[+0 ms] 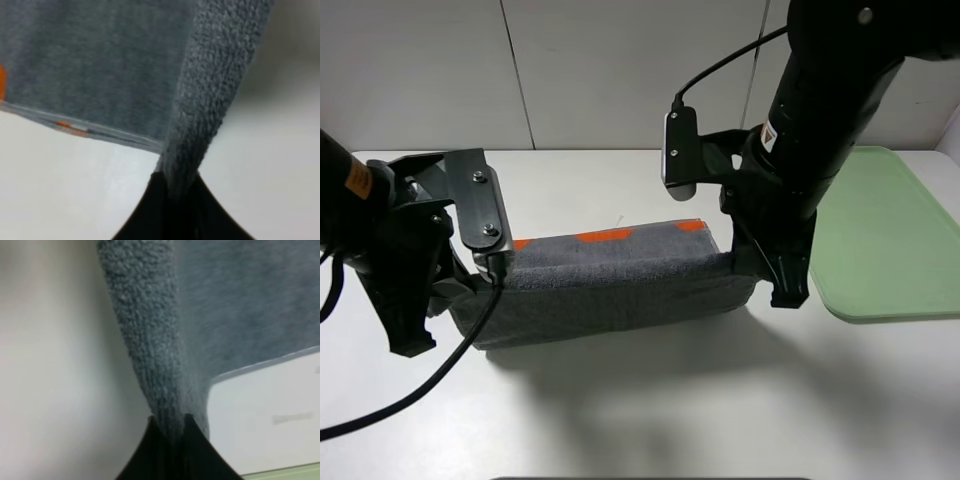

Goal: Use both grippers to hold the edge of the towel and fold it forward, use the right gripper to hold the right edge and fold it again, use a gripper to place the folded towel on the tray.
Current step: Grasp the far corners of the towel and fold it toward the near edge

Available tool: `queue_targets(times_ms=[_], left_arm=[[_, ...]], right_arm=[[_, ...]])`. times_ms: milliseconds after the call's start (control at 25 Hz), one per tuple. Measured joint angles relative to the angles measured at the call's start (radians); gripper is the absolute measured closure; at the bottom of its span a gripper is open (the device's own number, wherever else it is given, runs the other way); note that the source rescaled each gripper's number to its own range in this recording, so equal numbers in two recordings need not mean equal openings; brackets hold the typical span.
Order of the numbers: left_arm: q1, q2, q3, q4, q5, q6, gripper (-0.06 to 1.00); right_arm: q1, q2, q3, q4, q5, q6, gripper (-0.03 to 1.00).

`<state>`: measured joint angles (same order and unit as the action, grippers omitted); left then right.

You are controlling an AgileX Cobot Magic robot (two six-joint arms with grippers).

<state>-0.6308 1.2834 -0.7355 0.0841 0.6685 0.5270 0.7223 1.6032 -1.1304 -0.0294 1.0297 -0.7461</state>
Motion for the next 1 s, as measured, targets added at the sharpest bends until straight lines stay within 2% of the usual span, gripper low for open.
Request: queue_targets(times_ms=[240, 560, 760, 1000], left_arm=[[0.075, 0.042, 0.000, 0.012, -0.057, 0.018, 0.94], [0.130, 0.167, -0.003, 0.023, -0.176, 0.021, 0.94], [0.163, 0.240, -0.072, 0.023, -0.194, 0.026, 0.94], [0.166, 0.344, -0.165, 0.025, -0.199, 0.047, 0.94]], right_arm=[[0.000, 0.076, -0.084, -0.015, 0.010, -0.010, 0.97], [-0.012, 0.157, -0.160, -0.041, 0.003, -0.027, 0.97], [-0.056, 0.194, -0.175, -0.035, -0.020, -0.047, 0.97], [-0.106, 0.197, -0.177, -0.037, -0.069, -0.070, 0.97]])
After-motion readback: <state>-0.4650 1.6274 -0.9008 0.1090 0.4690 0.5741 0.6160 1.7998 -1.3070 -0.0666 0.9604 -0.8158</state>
